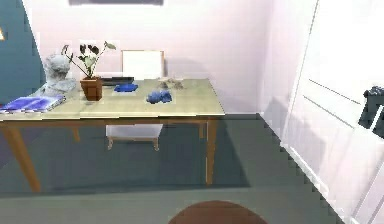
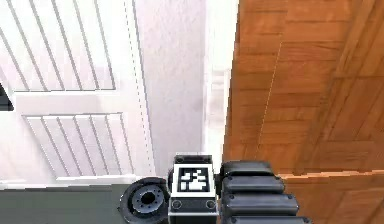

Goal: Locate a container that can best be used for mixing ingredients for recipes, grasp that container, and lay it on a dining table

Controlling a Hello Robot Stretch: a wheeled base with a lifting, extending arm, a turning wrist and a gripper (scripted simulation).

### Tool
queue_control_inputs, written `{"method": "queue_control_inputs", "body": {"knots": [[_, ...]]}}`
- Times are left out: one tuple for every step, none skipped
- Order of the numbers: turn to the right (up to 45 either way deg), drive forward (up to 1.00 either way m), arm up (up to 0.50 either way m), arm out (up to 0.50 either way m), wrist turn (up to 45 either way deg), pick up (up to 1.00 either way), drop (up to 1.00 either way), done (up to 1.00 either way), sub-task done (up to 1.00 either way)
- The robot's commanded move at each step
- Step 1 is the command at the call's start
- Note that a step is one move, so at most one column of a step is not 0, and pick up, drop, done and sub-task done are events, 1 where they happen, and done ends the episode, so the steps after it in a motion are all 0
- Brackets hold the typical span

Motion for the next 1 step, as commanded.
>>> {"method": "queue_control_inputs", "body": {"knots": [[-30.0,0.0,0.0,0.0,0.0,0.0,0.0,0.0,0.0]]}}
